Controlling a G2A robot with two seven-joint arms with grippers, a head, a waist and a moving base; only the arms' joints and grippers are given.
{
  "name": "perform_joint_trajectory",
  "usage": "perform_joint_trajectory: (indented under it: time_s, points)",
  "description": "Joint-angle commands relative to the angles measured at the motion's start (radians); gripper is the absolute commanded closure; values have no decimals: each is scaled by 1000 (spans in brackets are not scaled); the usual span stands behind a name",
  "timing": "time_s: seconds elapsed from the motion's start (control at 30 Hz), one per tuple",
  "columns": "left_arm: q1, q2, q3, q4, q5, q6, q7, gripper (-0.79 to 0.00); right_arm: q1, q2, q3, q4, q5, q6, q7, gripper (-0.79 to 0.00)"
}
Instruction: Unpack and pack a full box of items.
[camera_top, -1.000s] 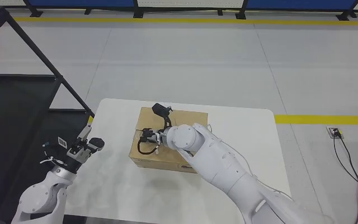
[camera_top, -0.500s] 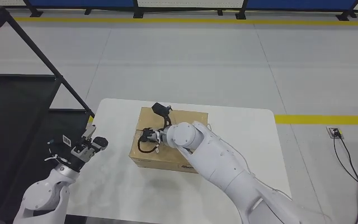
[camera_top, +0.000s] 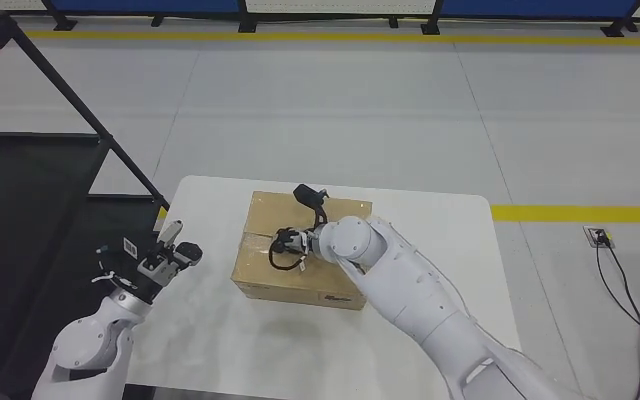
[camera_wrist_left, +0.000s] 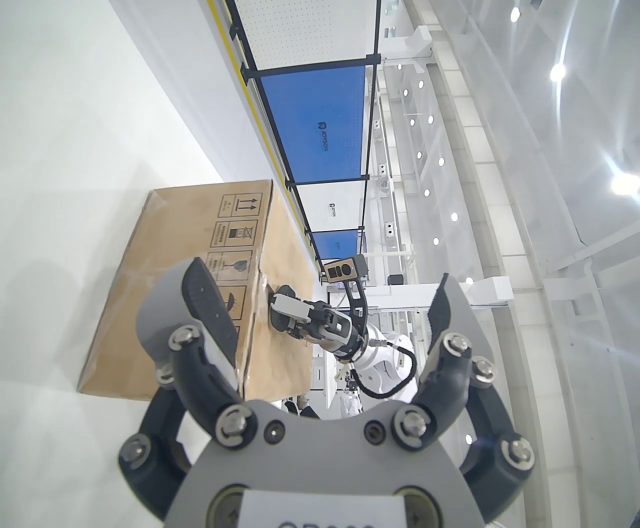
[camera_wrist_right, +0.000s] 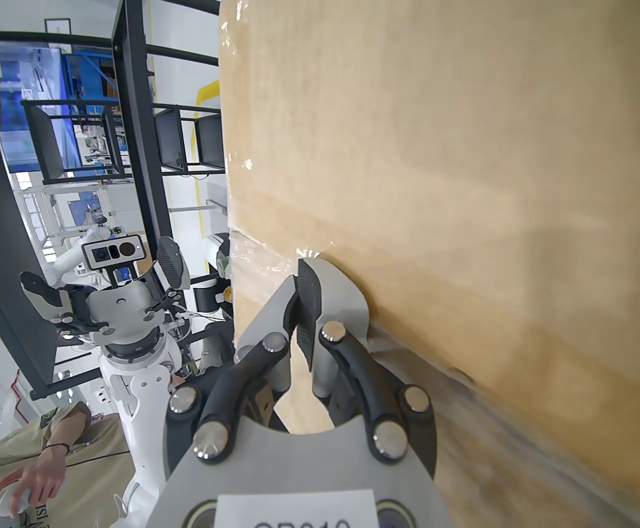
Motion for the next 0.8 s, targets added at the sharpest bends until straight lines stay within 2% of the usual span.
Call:
perform_joint_trajectory:
  time_s: [0.0, 0.43, 0.77]
  points:
    - [0, 0, 7, -5, 4, 1, 4, -785, -27, 22, 32, -52, -25, 16, 7, 0]
    - [-5, 1, 22, -12, 9, 2, 13, -785, -205, 128, 215, -369, -177, 156, 78, 0]
    - [3, 3, 16, -24, 7, 1, 12, -785, -293, 170, 326, -478, -213, 198, 103, 0]
